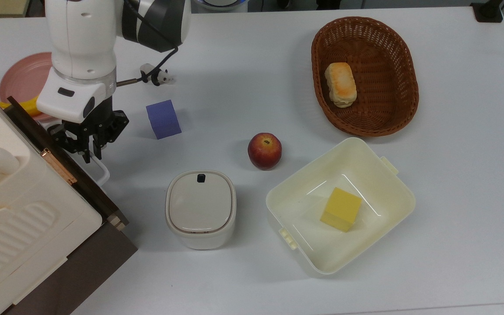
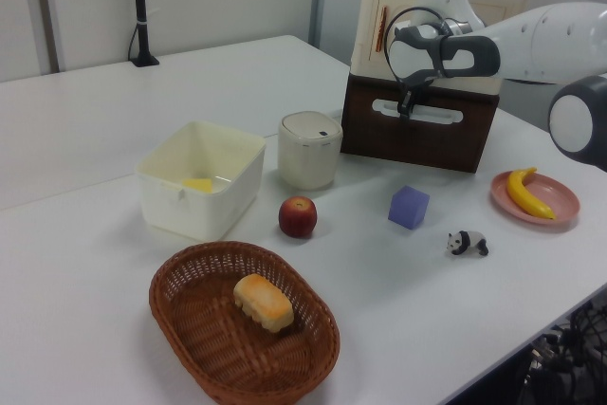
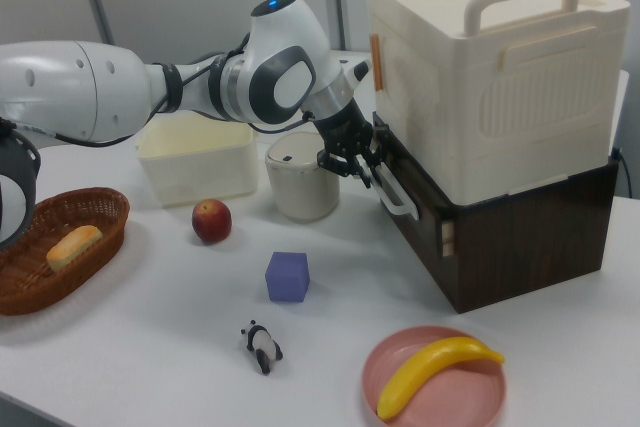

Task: Slide open the drawer
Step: 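Pull the drawer handle outward away from the wooden unit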

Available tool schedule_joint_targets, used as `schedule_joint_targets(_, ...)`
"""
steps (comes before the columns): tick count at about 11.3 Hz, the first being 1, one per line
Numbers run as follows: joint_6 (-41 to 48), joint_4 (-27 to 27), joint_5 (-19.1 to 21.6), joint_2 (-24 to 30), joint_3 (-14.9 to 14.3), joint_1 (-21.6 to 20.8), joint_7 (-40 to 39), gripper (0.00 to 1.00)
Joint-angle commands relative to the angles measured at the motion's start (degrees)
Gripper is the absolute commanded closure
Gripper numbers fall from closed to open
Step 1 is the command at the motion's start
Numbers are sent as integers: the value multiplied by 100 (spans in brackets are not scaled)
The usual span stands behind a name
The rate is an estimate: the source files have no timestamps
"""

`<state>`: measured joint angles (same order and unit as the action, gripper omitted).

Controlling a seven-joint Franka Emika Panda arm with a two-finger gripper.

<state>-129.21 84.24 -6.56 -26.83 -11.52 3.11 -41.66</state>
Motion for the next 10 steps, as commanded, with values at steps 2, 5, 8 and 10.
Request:
schedule_joint_targets(2, -17, 84, -64, 99, 18, -65, -123, 93)
schedule_joint_targets(5, 18, 276, -64, 248, 106, -65, -202, 93)
schedule_joint_targets(8, 246, 365, -73, 363, 211, -74, -202, 93)
schedule_joint_targets(10, 317, 557, -73, 512, 273, -100, -228, 93)
